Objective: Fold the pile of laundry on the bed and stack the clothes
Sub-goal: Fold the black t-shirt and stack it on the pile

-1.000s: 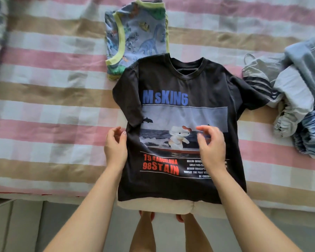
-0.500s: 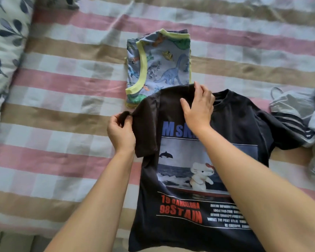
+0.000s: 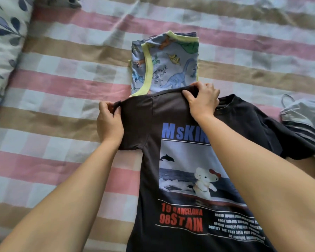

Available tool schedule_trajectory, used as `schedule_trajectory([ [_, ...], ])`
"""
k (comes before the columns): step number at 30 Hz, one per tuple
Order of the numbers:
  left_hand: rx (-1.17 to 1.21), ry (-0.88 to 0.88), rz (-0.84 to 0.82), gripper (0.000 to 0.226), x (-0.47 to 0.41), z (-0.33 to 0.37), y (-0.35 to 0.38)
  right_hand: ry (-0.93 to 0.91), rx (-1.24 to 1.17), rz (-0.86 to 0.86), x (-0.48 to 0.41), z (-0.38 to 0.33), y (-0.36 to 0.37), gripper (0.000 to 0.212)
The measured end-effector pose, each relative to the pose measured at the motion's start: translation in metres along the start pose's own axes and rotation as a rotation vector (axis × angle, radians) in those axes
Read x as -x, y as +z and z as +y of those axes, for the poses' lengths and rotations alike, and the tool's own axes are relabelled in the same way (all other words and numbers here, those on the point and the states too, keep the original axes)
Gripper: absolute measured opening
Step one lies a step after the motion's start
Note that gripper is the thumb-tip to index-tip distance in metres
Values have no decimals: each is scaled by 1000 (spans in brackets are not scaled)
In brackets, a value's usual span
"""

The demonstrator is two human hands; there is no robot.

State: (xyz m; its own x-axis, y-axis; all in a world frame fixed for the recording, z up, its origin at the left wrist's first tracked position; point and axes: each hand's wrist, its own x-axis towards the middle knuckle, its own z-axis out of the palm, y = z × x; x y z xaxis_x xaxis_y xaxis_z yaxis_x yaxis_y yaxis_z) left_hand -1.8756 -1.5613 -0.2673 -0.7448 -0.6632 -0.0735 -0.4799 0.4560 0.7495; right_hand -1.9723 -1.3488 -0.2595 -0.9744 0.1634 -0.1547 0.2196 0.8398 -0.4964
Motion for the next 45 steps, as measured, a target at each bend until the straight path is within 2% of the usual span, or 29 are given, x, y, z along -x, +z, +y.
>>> schedule_trajectory([
  [2, -43, 36, 3, 23, 1, 4, 1, -13, -16, 4, 1, 3, -1, 36],
  [6, -99, 318, 82, 28, 19, 40, 8, -83, -163, 114, 16, 24, -25, 33],
  [10, -25, 587, -103, 16, 48, 91, 35, -40, -128, 219, 31, 80, -65, 25],
  [15, 66, 703, -428, 11, 97, 148, 94, 125, -118, 315, 37, 162, -112, 18],
  [22, 2, 728, -639, 15, 164, 185, 173, 78, -116, 310, 43, 226, -154, 13],
  [24, -28, 720, -669, 17, 178, 192, 190, 37, -115, 248, 47, 237, -158, 16],
  [28, -176, 709, -775, 37, 191, 198, 216, -4, 22, 84, 57, 251, -158, 41],
  [30, -260, 725, -814, 33, 191, 200, 222, 3, 42, 71, 58, 252, -157, 32],
  [33, -292, 742, -782, 16, 188, 207, 222, 31, -154, 126, 55, 247, -168, 15],
  [35, -232, 710, -741, 12, 187, 214, 218, 81, -365, 192, 51, 238, -177, 15],
  [37, -181, 693, -699, 9, 187, 221, 216, 88, -463, 298, 44, 227, -187, 16],
  [40, -162, 662, -675, 8, 188, 225, 222, 58, -383, 309, 26, 223, -194, 19],
  [43, -146, 590, -686, 13, 188, 216, 233, 99, -192, 175, 9, 233, -188, 22],
  [45, -107, 509, -706, 25, 189, 208, 237, 145, -140, 112, 6, 240, -183, 27],
])
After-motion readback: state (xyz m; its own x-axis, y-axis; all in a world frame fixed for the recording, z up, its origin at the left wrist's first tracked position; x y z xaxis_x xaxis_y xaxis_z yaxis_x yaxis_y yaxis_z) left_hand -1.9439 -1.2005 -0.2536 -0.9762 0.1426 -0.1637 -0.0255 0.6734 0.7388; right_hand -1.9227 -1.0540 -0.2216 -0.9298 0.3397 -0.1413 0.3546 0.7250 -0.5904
